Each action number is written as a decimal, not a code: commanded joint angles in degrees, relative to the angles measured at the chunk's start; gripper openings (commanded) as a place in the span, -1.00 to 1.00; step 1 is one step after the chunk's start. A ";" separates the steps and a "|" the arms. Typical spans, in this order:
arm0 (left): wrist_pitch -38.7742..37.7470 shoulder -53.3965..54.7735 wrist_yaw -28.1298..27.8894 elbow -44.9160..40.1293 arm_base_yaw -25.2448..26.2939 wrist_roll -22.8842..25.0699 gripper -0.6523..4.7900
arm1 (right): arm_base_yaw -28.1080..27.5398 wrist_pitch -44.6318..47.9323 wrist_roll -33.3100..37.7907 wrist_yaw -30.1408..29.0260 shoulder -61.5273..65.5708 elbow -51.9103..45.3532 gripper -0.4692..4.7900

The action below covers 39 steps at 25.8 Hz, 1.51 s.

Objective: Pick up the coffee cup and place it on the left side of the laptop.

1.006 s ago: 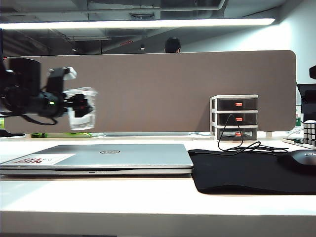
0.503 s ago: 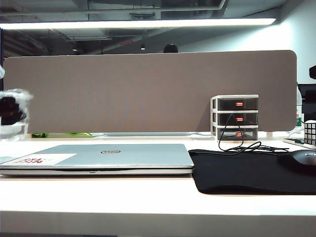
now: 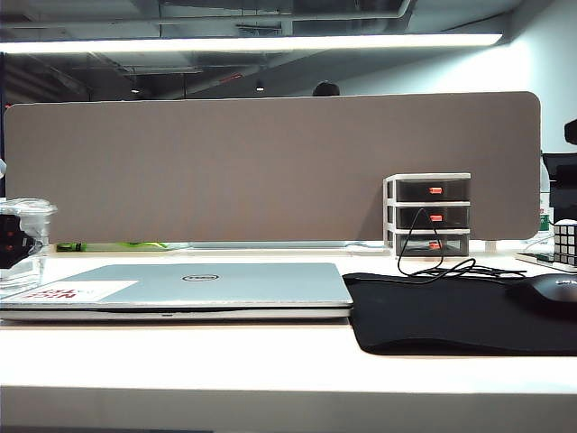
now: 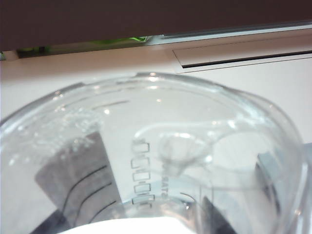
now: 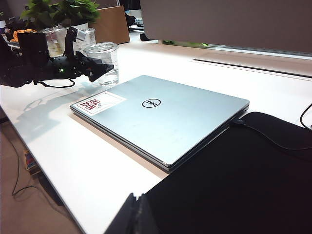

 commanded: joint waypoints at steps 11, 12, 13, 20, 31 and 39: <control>4.22 0.24 6.12 0.04 1.53 -3.04 1.00 | 0.02 0.55 -0.20 -0.33 -0.11 -0.31 -0.82; 4.20 0.22 6.56 0.00 2.40 -4.63 1.00 | 0.02 0.55 -0.17 -0.33 -0.11 -0.31 -0.82; 4.31 0.22 6.84 -0.22 2.91 -5.40 1.00 | 0.02 0.55 -0.20 -0.33 -0.11 -0.31 -0.82; 9.03 0.13 10.34 -5.01 5.84 -8.26 1.00 | 0.07 0.42 -0.20 -0.50 -0.11 -0.31 -0.82; 13.66 -10.49 7.32 -20.57 5.84 -11.85 1.00 | 0.07 -0.48 -0.20 -0.46 -0.11 -0.31 -0.82; 13.66 -27.80 7.23 -32.44 5.73 -17.79 1.00 | 0.04 -0.61 -0.04 0.46 -0.11 -0.31 -0.82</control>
